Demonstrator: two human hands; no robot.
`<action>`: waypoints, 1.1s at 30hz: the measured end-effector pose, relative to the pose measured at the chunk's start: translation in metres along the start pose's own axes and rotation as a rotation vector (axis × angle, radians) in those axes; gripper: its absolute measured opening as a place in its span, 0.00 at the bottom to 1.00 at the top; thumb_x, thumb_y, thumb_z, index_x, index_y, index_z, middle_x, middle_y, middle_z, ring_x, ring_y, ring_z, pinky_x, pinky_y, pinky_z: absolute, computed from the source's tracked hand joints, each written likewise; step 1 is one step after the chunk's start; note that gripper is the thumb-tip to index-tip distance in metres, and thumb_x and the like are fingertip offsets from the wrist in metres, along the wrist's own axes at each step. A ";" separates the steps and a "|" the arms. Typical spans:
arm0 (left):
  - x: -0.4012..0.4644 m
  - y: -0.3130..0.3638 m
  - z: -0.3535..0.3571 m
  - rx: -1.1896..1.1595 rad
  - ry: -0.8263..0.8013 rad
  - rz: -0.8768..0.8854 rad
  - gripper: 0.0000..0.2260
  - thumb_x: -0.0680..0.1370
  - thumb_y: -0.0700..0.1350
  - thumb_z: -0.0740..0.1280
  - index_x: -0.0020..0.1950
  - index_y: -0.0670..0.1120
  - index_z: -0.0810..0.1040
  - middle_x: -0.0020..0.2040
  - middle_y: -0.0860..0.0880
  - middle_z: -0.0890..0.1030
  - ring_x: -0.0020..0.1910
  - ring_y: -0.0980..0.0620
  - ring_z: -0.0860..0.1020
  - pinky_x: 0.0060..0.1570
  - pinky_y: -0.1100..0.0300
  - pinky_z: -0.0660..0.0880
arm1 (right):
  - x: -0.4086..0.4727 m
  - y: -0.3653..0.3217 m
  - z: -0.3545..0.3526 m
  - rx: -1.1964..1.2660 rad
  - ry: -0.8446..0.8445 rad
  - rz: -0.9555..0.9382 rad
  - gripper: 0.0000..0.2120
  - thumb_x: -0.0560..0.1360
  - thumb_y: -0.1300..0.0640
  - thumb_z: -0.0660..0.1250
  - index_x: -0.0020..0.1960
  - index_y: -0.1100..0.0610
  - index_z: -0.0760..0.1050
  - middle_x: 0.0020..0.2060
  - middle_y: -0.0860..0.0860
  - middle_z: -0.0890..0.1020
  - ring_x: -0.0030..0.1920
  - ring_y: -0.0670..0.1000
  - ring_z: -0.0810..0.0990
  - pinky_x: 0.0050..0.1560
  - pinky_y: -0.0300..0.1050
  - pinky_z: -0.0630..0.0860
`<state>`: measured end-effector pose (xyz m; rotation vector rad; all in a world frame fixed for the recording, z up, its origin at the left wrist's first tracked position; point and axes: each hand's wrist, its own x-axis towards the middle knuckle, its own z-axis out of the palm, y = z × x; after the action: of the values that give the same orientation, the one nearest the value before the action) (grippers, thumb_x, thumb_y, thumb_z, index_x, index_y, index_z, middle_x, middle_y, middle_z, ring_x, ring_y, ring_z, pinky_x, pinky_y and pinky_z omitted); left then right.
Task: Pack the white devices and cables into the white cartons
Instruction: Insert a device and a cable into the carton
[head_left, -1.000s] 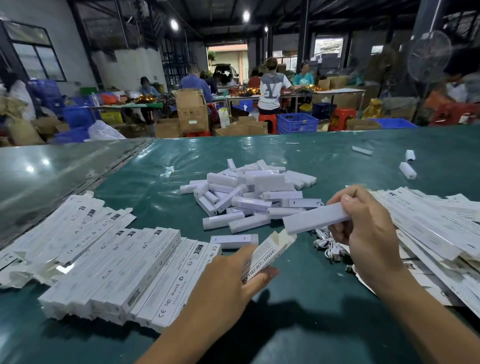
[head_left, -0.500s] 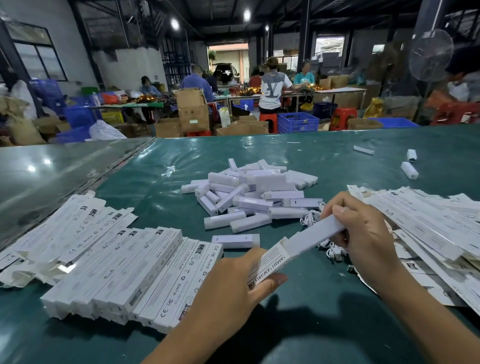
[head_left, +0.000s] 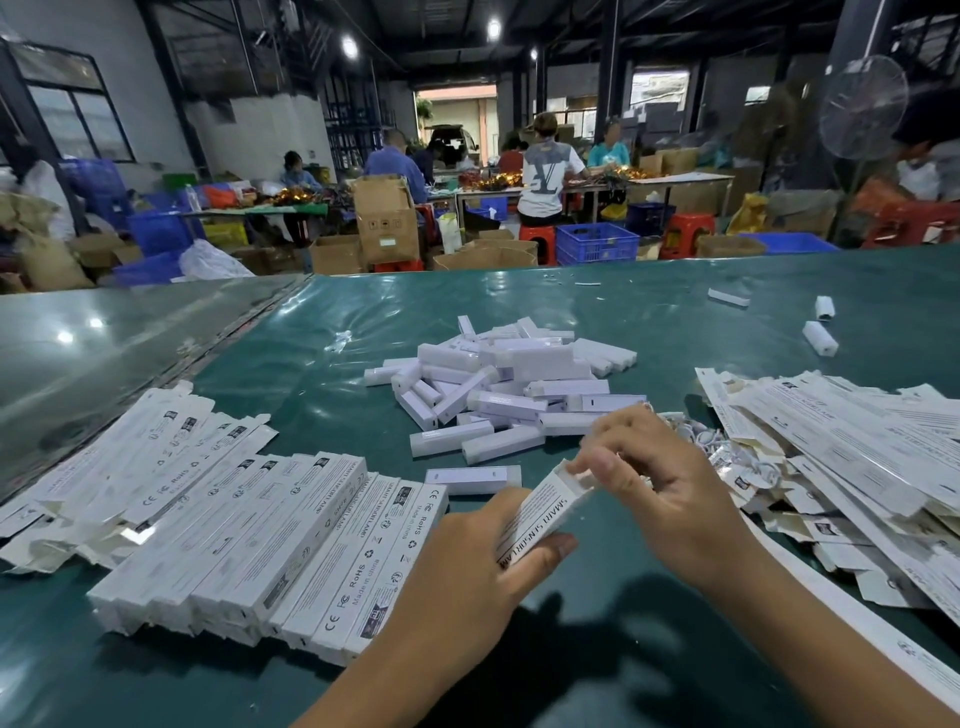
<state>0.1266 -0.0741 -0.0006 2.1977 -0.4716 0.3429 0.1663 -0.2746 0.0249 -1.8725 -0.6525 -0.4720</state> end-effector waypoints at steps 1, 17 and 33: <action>0.001 0.000 0.000 -0.008 0.017 0.001 0.19 0.74 0.69 0.64 0.54 0.57 0.78 0.31 0.56 0.74 0.27 0.58 0.67 0.28 0.66 0.63 | 0.000 -0.001 0.000 -0.006 -0.027 -0.006 0.16 0.78 0.36 0.62 0.47 0.43 0.84 0.50 0.43 0.80 0.55 0.48 0.80 0.54 0.38 0.74; 0.003 0.005 -0.002 -0.534 0.074 -0.193 0.05 0.78 0.53 0.68 0.53 0.59 0.76 0.42 0.54 0.81 0.41 0.59 0.81 0.42 0.73 0.75 | 0.011 0.066 -0.054 -0.842 -0.152 0.377 0.10 0.73 0.45 0.75 0.40 0.48 0.77 0.38 0.42 0.78 0.40 0.46 0.77 0.40 0.45 0.73; 0.005 -0.006 0.012 -0.463 -0.011 -0.074 0.17 0.71 0.68 0.72 0.52 0.61 0.74 0.47 0.51 0.82 0.48 0.47 0.83 0.51 0.49 0.82 | 0.013 0.061 -0.052 -0.492 0.033 0.448 0.06 0.78 0.53 0.71 0.44 0.50 0.76 0.35 0.46 0.82 0.35 0.46 0.79 0.29 0.39 0.70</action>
<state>0.1351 -0.0815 -0.0098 1.7612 -0.4256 0.1608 0.2138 -0.3389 0.0081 -2.3848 -0.0766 -0.3873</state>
